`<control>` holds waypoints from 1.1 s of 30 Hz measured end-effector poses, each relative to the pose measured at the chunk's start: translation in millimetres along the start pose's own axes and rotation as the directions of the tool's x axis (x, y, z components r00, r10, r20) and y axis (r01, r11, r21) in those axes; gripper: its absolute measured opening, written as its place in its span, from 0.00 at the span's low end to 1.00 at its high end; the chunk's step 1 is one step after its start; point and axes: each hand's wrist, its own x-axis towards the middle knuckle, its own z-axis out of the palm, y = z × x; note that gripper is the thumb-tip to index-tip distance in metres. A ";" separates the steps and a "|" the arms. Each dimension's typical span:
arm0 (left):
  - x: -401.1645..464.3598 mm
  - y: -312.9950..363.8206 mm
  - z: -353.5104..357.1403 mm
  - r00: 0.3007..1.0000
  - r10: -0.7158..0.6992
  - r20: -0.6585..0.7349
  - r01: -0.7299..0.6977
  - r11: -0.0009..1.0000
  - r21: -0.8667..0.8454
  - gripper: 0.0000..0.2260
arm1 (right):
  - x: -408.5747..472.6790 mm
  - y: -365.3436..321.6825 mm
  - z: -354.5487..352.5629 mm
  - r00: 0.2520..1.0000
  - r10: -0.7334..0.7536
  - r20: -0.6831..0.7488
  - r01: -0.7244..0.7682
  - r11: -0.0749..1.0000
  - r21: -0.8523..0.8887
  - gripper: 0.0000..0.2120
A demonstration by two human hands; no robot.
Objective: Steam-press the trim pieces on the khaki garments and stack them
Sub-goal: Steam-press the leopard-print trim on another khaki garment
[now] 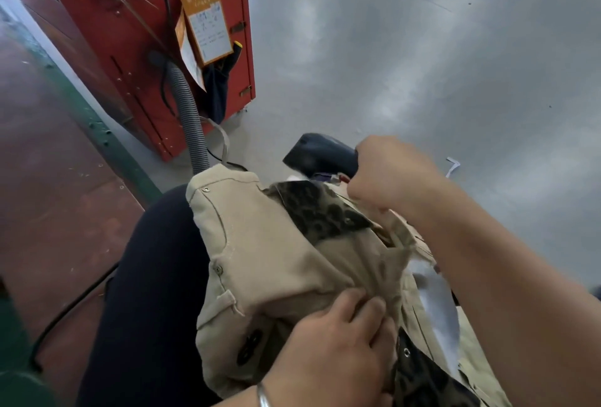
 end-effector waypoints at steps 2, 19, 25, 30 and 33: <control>-2.8 -1.8 4.6 0.994 0.053 -0.097 -0.055 0.998 -0.019 0.09 | 3.7 10.3 -4.8 0.999 0.030 -0.018 -0.029 0.998 0.062 0.04; 13.7 -17.7 7.4 0.985 -0.128 -0.117 0.146 0.976 0.164 0.22 | -100.9 69.5 -7.5 0.996 0.084 -0.030 -0.080 0.988 0.133 0.10; 22.6 -25.7 5.9 0.995 -0.023 -0.096 0.038 0.988 0.148 0.22 | -98.8 54.8 -12.4 0.998 0.020 0.051 -0.021 1.000 0.019 0.08; 18.1 -28.5 -1.0 0.992 -0.003 -0.126 0.018 0.993 0.118 0.20 | -94.3 45.3 -6.2 0.993 0.056 0.103 -0.047 0.995 -0.093 0.06; 12.6 -29.6 2.5 0.985 -0.014 -0.171 0.028 0.996 0.081 0.19 | -88.6 38.3 -3.5 0.993 0.047 0.106 -0.031 0.988 -0.150 0.06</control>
